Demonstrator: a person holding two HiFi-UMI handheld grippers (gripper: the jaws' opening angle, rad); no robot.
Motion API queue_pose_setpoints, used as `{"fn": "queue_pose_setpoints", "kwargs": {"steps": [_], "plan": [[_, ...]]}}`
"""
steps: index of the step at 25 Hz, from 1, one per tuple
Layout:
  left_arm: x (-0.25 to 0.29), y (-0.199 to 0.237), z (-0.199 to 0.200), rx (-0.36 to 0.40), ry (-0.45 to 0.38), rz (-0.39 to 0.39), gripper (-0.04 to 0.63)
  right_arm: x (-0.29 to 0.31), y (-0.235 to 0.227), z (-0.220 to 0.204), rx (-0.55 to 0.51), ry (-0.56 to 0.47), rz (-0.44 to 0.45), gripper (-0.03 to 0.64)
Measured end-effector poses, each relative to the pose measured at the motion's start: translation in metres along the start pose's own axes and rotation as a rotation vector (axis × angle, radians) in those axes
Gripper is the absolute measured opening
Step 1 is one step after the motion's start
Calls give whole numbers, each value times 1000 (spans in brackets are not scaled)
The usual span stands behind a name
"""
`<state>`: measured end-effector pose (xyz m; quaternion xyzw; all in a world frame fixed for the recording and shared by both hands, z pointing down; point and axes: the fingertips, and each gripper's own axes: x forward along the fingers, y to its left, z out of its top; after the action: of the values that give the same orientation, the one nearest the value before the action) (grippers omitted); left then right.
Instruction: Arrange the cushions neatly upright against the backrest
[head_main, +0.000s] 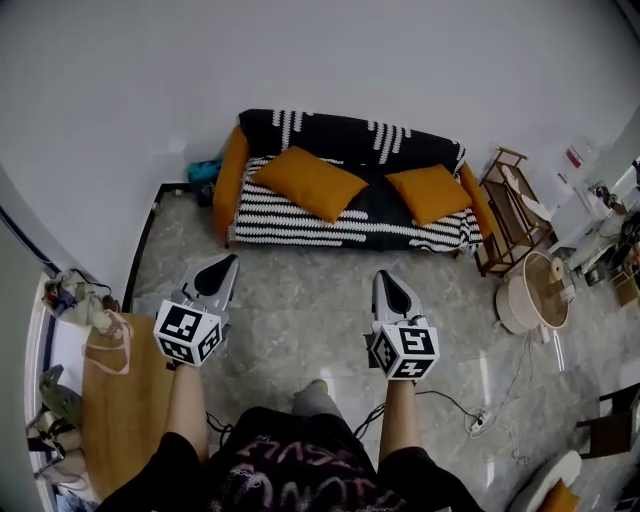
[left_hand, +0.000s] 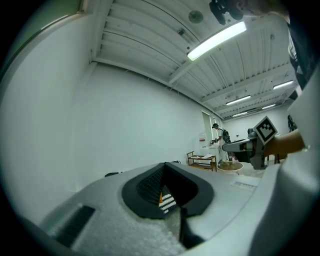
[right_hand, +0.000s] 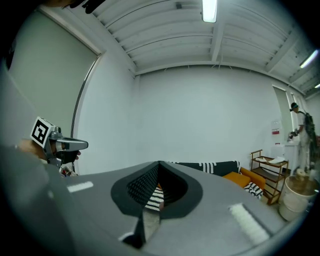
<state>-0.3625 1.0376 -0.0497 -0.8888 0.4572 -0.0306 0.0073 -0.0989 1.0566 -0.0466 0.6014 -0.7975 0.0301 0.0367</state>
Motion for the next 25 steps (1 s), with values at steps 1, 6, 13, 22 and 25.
{"fn": "queue_pose_setpoints", "kwargs": {"steps": [1, 6, 13, 22, 25], "plan": [[4, 3, -1, -2, 0, -3, 5, 4, -1, 1, 3, -1, -1, 11], [35, 24, -5, 1, 6, -7, 5, 41, -16, 2, -3, -8, -13, 9], [108, 61, -11, 10, 28, -7, 5, 117, -48, -6, 0, 11, 3, 11], [238, 95, -30, -21, 90, 2, 6, 227, -133, -16, -14, 56, -5, 11], [282, 104, -23, 2, 102, 11, 5, 265, -161, -11, 14, 49, 12, 11]]}}
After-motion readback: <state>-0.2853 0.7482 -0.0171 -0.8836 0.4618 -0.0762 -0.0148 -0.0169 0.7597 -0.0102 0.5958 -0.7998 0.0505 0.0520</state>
